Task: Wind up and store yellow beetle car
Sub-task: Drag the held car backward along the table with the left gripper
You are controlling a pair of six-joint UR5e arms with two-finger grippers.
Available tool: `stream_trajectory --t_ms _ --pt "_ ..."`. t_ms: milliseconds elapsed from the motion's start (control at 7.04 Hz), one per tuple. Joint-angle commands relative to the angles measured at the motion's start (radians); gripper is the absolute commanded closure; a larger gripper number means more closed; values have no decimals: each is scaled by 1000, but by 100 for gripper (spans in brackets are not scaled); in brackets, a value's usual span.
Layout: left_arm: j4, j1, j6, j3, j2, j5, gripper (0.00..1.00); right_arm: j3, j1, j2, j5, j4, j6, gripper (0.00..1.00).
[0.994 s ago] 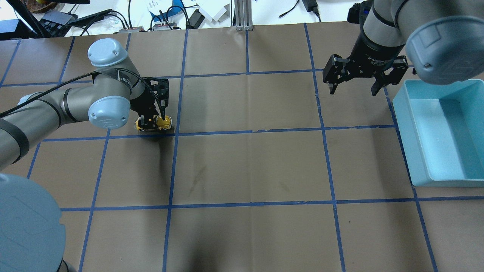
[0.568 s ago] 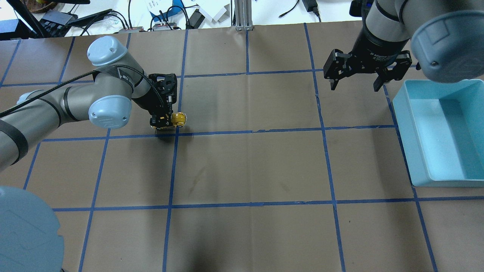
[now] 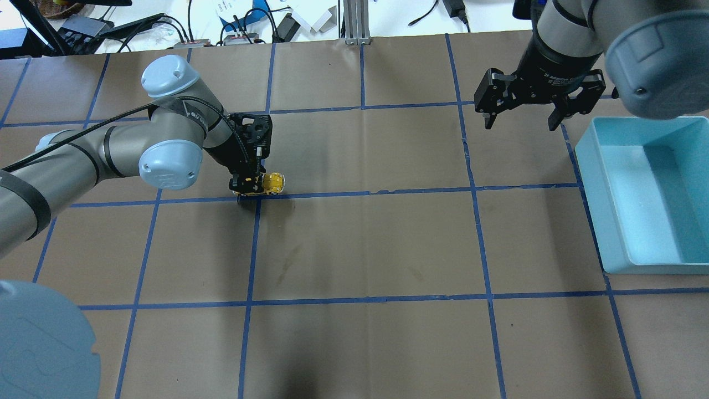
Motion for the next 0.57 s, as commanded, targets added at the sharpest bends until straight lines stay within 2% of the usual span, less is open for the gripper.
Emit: stream_trajectory --t_ms 0,426 --pt "-2 1 7 11 -10 21 75 5 0 0 -1 0 -4 0" --pt "-1 1 20 17 -20 30 75 8 -1 0 -1 0 -4 0"
